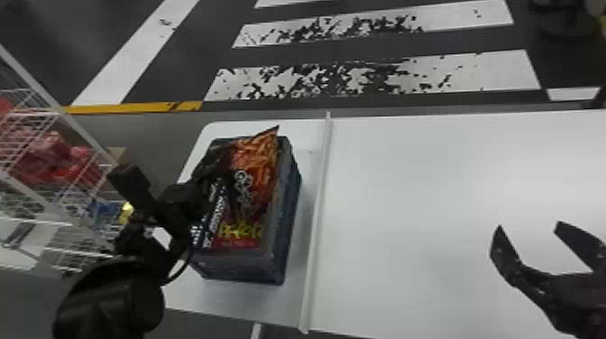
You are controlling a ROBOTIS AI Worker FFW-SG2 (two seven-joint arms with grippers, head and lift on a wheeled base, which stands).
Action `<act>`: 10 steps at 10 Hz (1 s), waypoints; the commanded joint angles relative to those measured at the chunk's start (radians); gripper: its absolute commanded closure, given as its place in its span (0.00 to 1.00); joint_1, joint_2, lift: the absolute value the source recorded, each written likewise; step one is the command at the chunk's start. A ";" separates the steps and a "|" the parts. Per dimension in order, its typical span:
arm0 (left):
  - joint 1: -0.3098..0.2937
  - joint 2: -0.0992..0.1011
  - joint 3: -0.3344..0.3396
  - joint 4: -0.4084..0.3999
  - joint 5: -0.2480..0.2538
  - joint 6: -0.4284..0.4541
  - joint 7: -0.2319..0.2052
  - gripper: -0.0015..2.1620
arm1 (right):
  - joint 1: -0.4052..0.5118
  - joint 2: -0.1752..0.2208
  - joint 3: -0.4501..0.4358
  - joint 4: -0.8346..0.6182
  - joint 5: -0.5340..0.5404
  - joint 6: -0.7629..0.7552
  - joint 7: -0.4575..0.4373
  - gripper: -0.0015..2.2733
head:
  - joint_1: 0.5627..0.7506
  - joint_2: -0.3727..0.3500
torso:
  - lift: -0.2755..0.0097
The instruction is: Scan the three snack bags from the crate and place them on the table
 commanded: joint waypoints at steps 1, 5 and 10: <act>0.039 -0.017 0.022 -0.077 0.009 0.002 0.003 0.99 | 0.000 0.003 0.011 -0.001 0.000 -0.003 -0.006 0.07 | 0.70 0.86 | 0.75; 0.106 -0.049 0.088 -0.285 0.061 0.045 0.022 0.99 | 0.005 0.002 0.004 -0.012 -0.006 -0.006 -0.006 0.07 | 0.70 0.87 | 0.75; 0.189 -0.094 0.195 -0.644 0.209 0.259 0.025 0.99 | -0.008 0.000 -0.006 -0.012 -0.006 -0.009 -0.013 0.07 | 0.70 0.83 | 0.75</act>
